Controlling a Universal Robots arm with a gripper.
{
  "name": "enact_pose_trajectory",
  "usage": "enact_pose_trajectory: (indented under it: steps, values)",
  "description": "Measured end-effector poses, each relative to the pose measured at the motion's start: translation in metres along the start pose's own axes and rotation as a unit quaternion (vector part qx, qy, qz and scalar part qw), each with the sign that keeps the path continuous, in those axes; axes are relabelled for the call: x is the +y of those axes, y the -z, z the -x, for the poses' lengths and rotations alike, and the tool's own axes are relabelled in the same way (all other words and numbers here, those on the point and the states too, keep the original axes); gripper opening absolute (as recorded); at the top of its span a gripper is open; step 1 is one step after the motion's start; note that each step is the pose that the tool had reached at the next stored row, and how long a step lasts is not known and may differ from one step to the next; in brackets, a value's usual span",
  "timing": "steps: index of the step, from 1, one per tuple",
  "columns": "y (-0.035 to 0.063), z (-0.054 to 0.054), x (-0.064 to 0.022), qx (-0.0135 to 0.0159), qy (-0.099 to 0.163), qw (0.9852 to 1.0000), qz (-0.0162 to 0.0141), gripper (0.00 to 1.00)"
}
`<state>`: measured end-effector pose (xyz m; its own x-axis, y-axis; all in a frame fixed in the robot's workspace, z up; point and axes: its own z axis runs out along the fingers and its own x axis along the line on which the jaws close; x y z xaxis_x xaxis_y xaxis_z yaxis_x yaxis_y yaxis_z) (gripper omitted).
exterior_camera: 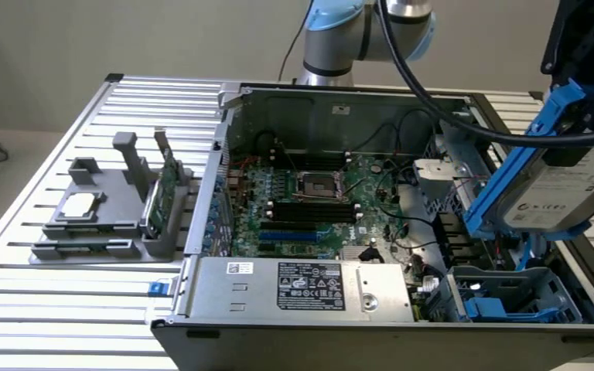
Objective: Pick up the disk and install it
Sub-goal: 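Pick up the disk, then insert the disk into the insertion slot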
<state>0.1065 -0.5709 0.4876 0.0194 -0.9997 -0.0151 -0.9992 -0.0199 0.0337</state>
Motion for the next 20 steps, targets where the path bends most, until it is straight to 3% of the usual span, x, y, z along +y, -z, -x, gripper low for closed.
enact_pose_trajectory:
  steps: [5,7,9,12,20]
  values:
    - [-0.0009,-0.017,-0.0047,0.0001,0.000,1.0000,-0.0023,0.33]
    - [-0.0022,-0.022,-0.0053,-0.0016,0.000,1.0000,-0.0033,0.33]
    - [-0.0033,-0.022,-0.0046,-0.0040,0.000,1.0000,-0.0074,0.33]
    - [-0.0044,-0.023,-0.0027,-0.0044,0.000,0.9999,-0.0131,0.33]
    - [-0.0053,-0.023,0.0007,-0.0044,0.000,0.9999,-0.0145,0.33]
